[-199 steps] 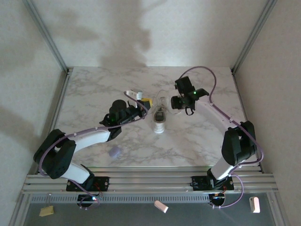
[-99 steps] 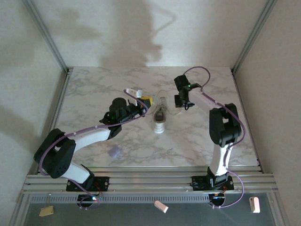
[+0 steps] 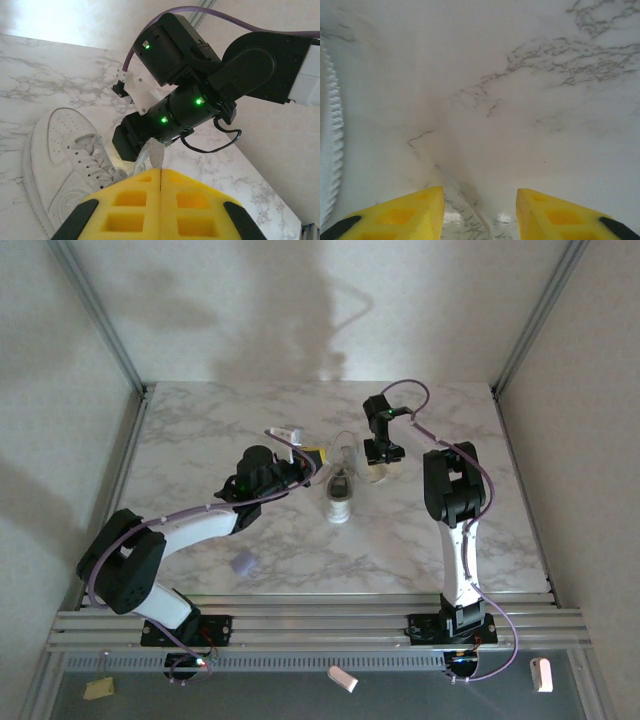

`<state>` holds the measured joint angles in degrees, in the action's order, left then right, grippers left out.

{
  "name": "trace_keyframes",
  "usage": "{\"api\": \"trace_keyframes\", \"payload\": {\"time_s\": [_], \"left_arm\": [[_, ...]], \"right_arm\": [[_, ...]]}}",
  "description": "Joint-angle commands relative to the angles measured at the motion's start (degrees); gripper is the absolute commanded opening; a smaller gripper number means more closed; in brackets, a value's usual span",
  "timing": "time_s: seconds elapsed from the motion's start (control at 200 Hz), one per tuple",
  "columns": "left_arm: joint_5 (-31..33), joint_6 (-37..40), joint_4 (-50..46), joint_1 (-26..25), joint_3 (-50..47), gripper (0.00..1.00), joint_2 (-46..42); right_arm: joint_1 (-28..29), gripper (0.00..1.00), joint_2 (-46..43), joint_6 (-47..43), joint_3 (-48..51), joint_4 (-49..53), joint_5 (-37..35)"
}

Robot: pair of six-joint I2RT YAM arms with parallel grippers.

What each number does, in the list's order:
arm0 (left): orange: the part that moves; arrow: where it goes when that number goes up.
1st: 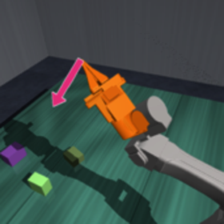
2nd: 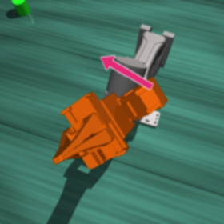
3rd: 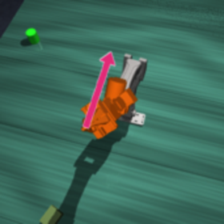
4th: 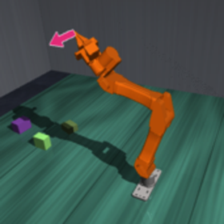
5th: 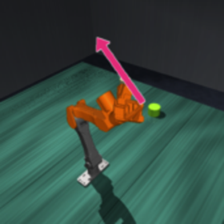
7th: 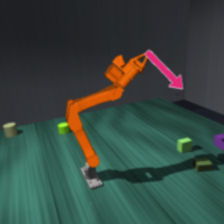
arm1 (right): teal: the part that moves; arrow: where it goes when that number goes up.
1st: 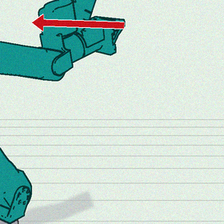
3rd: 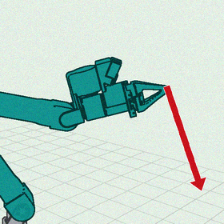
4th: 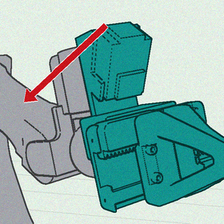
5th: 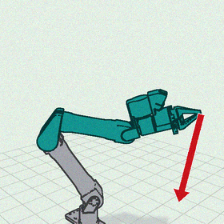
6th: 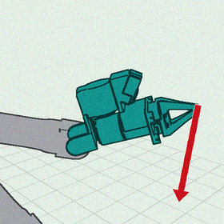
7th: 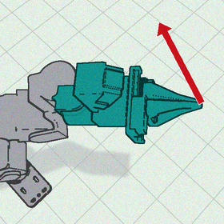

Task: Tie the shoes

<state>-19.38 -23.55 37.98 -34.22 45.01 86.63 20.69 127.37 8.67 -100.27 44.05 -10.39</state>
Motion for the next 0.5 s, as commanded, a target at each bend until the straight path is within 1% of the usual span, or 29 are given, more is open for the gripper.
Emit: {"api": "trace_keyframes", "payload": {"time_s": [0.0, 0.11, 0.19, 0.325, 0.365, 0.455, 0.496], "left_arm": [[-1.0, -0.9, 0.0, 0.5, 2.0, 0.0, 0.5], [-1.1, -1.1, -0.1, 0.6, 2.3, 0.0, 0.9], [-1.3, -1.4, -0.1, 0.6, 2.6, 0.0, 1.2], [-1.4, -1.4, 0.1, 0.6, 2.3, 0.0, 0.9], [-1.4, -1.6, 0.3, 0.6, 2.1, 0.0, 0.8], [-1.4, -1.7, 0.6, 0.6, 1.8, 0.0, 0.8], [-1.4, -1.8, 0.5, 0.6, 1.7, 0.0, 0.9]], "right_arm": [[-0.9, 0.44, 2.3, -1.5, -2.3, 3.4, 3.1], [-1.0, 0.43, 3.6, -1.7, -3.0, 4.5, 4.8], [-1.3, 0.38, 4.4, -1.4, -3.6, 5.3, 4.7], [-1.8, 0.25, 4.2, 0.2, -3.9, 6.3, 4.5], [-1.8, 0.19, 3.3, 0.7, -3.1, 6.5, 4.1], [-1.8, 0.09, -1.3, 3.6, 1.3, 4.3, 1.7], [-1.9, 0.08, -4.2, 5.8, 4.4, 2.8, 0.9]]}}
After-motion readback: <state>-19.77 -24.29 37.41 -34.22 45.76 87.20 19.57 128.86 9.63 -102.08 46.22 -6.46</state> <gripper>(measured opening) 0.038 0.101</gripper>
